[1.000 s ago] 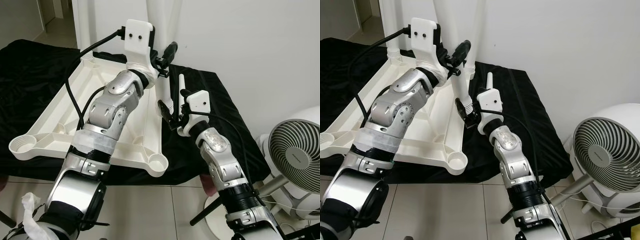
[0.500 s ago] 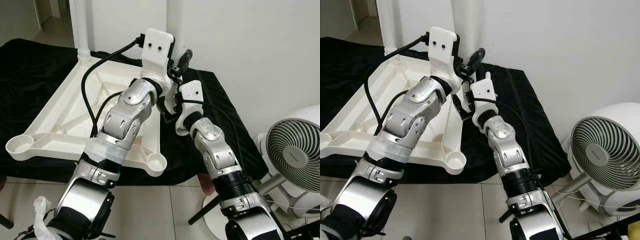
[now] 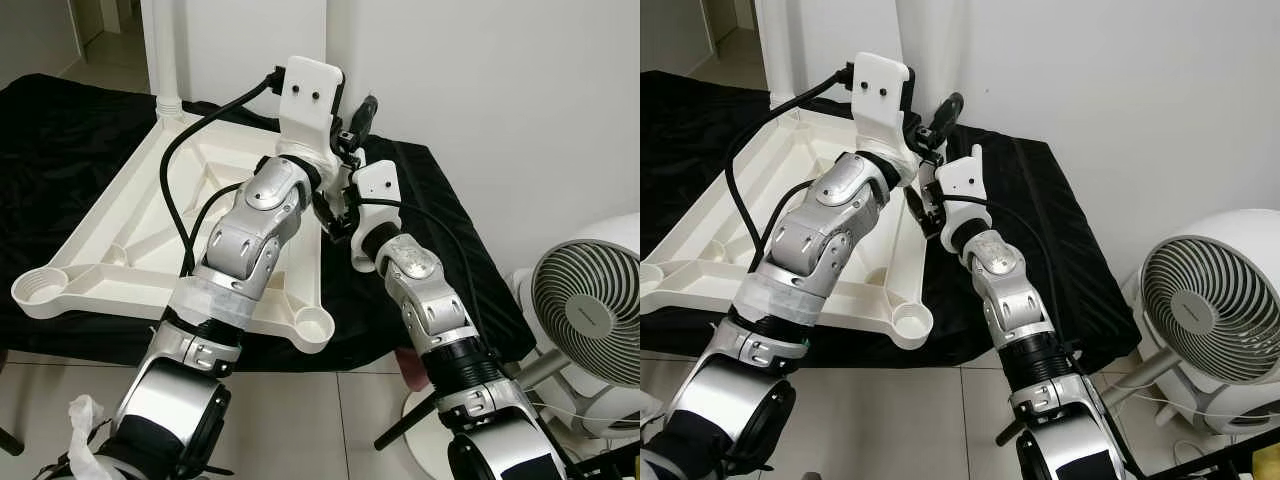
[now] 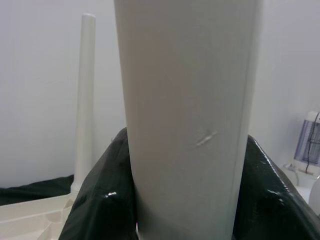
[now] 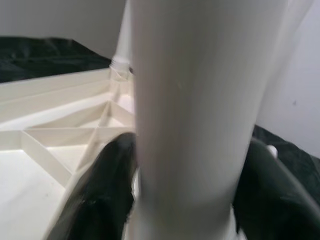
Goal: Building children table
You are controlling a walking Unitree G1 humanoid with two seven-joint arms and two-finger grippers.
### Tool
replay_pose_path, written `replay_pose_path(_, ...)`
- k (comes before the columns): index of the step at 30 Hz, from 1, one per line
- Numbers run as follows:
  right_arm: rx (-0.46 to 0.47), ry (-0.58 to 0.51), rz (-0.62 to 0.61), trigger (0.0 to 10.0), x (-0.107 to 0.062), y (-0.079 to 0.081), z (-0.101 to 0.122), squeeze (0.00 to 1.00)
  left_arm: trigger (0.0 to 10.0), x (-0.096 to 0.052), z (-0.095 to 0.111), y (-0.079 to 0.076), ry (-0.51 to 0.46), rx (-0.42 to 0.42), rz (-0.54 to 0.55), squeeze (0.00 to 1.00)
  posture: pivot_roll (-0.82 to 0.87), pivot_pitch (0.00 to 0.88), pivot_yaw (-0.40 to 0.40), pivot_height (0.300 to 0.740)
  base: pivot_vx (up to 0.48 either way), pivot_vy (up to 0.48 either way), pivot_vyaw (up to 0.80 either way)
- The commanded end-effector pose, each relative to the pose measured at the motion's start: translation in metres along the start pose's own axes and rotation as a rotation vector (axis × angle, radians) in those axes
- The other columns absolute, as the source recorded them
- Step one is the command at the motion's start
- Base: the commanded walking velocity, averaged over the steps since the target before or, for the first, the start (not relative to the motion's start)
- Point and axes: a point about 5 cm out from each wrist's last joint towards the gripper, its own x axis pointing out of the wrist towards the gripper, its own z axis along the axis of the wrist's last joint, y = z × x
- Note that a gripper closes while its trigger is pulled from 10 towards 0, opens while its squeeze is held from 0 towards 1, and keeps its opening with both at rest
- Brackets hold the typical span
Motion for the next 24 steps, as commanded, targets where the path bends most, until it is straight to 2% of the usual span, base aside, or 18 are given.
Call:
replay_pose_path(1,-0.003,-0.016,-0.013,0.0,0.002,-0.003,0.003,0.0,10.0,0.002,0.002,-0.014,-0.017,0.005,-0.062,0.0,0.15,0.0,-0.181,0.74,0.0,0.0,0.0)
replay_pose_path(9,0.013,-0.032,-0.033,0.0,0.004,-0.006,0.005,0.0,10.0,0.001,0.003,-0.015,-0.015,0.012,-0.076,0.0,0.15,0.0,-0.18,0.74,0.0,0.0,0.0)
replay_pose_path(10,0.009,-0.029,-0.065,0.0,0.005,-0.009,0.005,0.0,10.0,0.001,0.003,-0.016,-0.015,0.014,-0.079,0.0,0.15,0.0,-0.18,0.74,0.0,0.0,0.0)
replay_pose_path(11,0.013,-0.028,-0.087,10.0,0.005,-0.011,0.006,0.0,10.0,0.0,0.003,-0.016,-0.014,0.02,-0.086,0.0,0.15,0.0,-0.178,0.74,0.0,0.0,0.0)
replay_pose_path(13,0.014,-0.029,-0.094,10.0,0.006,-0.012,0.006,0.0,10.0,0.0,0.003,-0.016,-0.014,0.02,-0.088,0.0,0.15,0.0,-0.178,0.74,0.0,0.0,0.0)
replay_pose_path(14,0.021,-0.031,-0.103,10.0,0.006,-0.013,0.007,0.0,10.0,-0.001,0.003,-0.017,-0.012,0.001,-0.101,0.24,0.15,0.0,-0.176,0.74,0.0,0.0,0.0)
replay_pose_path(18,0.03,-0.032,-0.114,10.0,0.006,-0.014,0.007,0.0,10.0,-0.002,0.002,-0.018,-0.01,-0.025,-0.117,0.24,0.15,0.0,-0.176,0.74,0.0,0.0,0.0)
replay_pose_path(19,0.031,-0.033,-0.118,10.0,0.006,-0.014,0.007,0.0,10.0,-0.003,0.003,-0.02,-0.014,-0.052,-0.139,1.0,0.15,0.0,-0.172,0.74,0.0,0.0,0.0)
replay_pose_path(21,0.039,-0.033,-0.129,10.0,0.006,-0.015,0.006,0.0,10.0,-0.005,0.006,-0.022,-0.024,-0.084,-0.173,1.0,0.16,0.0,-0.172,0.74,0.0,0.0,0.0)
replay_pose_path(24,0.053,-0.029,-0.139,10.0,0.006,-0.016,0.005,0.0,10.0,-0.005,0.008,-0.024,-0.034,-0.084,-0.192,1.0,0.16,0.0,-0.17,0.74,0.0,0.0,0.0)
